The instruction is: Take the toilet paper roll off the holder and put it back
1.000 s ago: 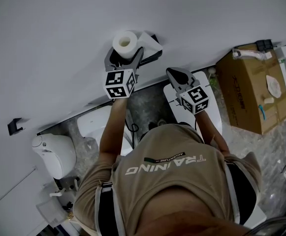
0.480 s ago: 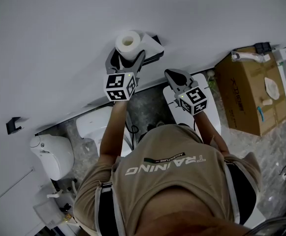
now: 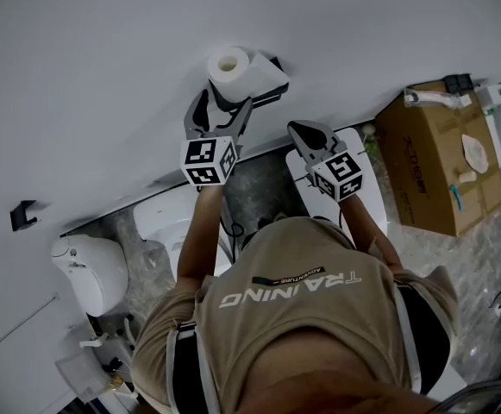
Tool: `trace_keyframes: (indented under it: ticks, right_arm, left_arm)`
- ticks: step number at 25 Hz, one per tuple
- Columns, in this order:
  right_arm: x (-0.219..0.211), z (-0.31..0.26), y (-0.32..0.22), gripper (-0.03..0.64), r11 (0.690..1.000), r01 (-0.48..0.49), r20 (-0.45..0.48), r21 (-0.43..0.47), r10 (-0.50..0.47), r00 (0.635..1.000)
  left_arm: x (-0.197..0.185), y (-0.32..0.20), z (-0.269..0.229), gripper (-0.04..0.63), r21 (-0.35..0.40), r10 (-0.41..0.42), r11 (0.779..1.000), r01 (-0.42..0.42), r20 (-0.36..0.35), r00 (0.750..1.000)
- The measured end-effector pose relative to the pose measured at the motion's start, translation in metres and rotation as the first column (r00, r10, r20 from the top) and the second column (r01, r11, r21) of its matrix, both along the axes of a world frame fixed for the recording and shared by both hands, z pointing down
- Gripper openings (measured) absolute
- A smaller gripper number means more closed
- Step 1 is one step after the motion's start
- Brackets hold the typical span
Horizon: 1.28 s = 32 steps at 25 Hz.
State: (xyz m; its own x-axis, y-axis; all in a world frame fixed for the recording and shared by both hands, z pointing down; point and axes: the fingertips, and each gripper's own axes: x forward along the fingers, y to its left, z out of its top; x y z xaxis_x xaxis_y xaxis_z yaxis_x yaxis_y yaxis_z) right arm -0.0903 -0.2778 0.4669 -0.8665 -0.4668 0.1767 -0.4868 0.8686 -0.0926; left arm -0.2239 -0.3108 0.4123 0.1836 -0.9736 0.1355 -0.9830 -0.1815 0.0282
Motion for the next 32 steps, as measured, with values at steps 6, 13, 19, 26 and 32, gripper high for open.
trace_keyframes:
  ticks: [6,13,19,26,32]
  right_arm:
    - [-0.004,-0.004,0.019,0.011,1.0,0.02,0.006,0.012,-0.02,1.0]
    - [-0.006,-0.007,0.042,0.011,0.999,0.041,0.02,0.026,-0.041,0.999]
    - [-0.015,-0.014,0.061,0.011,0.997,0.064,0.039,0.044,-0.065,0.997]
    - [-0.03,-0.021,0.081,0.011,0.99,0.116,0.025,0.077,-0.118,0.993]
    - [-0.034,-0.041,0.081,0.011,0.988,0.109,0.046,0.108,-0.115,0.992]
  left_arm:
    - [-0.012,0.037,0.008,0.407,-0.016,-0.037,0.999,0.037,-0.01,0.999]
    - [-0.014,0.081,0.017,0.272,-0.035,-0.061,0.998,0.061,-0.017,0.998]
    - [-0.021,0.113,0.027,0.134,-0.051,-0.096,0.994,0.095,-0.03,0.995]
    - [-0.035,0.153,0.031,0.012,-0.038,-0.155,0.987,0.154,-0.03,0.987]
    - [-0.041,0.167,0.031,0.006,-0.05,-0.16,0.986,0.159,-0.024,0.987]
